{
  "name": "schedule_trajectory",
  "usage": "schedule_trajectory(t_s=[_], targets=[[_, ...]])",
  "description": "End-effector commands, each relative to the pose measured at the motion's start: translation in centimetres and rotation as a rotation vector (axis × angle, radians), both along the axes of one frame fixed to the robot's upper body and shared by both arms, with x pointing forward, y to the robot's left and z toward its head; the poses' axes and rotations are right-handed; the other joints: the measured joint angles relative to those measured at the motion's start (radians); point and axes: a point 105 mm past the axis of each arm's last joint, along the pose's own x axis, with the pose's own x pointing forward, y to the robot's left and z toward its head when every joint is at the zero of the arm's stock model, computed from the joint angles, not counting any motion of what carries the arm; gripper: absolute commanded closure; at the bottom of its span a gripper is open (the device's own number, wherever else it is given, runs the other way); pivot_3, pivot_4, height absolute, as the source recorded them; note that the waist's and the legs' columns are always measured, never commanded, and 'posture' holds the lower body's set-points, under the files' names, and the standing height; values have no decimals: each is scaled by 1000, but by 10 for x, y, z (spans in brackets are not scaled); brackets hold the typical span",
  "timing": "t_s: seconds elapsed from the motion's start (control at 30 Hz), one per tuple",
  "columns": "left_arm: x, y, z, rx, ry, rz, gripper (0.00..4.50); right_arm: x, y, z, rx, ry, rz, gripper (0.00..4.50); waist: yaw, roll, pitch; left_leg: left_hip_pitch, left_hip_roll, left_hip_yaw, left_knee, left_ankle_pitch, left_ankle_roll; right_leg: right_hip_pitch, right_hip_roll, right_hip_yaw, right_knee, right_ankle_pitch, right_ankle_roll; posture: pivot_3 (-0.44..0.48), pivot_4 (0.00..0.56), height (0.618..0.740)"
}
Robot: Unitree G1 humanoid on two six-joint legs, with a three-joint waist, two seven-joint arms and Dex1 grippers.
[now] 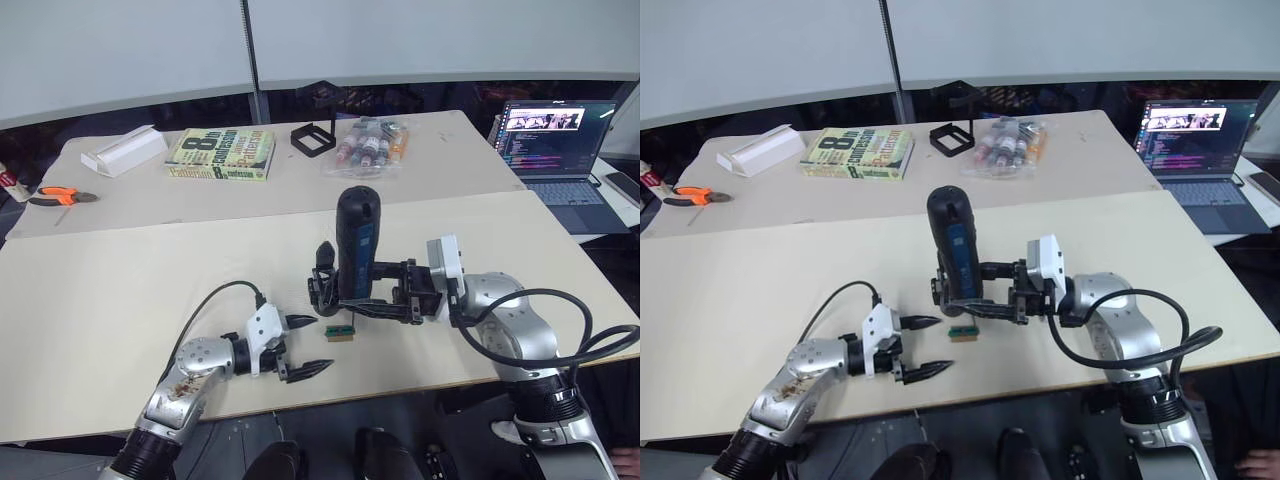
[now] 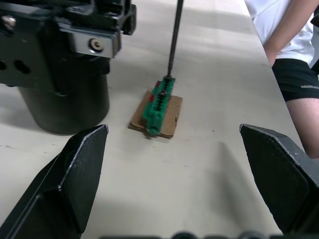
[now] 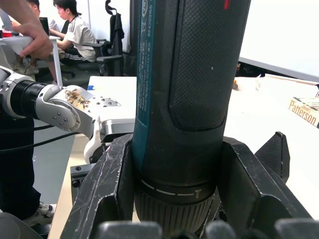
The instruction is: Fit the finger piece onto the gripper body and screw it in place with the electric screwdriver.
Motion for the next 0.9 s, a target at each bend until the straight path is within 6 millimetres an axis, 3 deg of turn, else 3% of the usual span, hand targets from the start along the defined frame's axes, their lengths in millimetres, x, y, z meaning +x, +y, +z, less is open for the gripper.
schedule_trajectory(t_s=[0.03, 0.43, 0.67, 0.9], targets=[[0, 2, 27, -70, -93, -3, 0, -5, -1, 30, 61, -82, 19, 2569, 0, 0, 0, 0, 0, 0, 0, 0, 0, 0, 0, 0, 0, 0, 0, 0, 150, 740], [-19, 17, 48, -62, -136, -75, 0, -10, -18, 55, 93, -102, 15, 2569, 1, 0, 0, 0, 0, 0, 0, 0, 0, 0, 0, 0, 0, 0, 0, 0, 150, 740], [-28, 27, 66, -83, -181, -90, 0, -10, -30, 87, 124, -141, -14, 2569, 0, 0, 0, 0, 0, 0, 0, 0, 0, 0, 0, 0, 0, 0, 0, 0, 150, 740], [-28, 39, 76, -131, -172, -4, 0, -9, -20, 121, 149, -171, 31, 2569, -4, 0, 0, -1, 0, 0, -1, 0, 0, -1, 0, 0, -1, 0, 0, 0, 150, 740]])
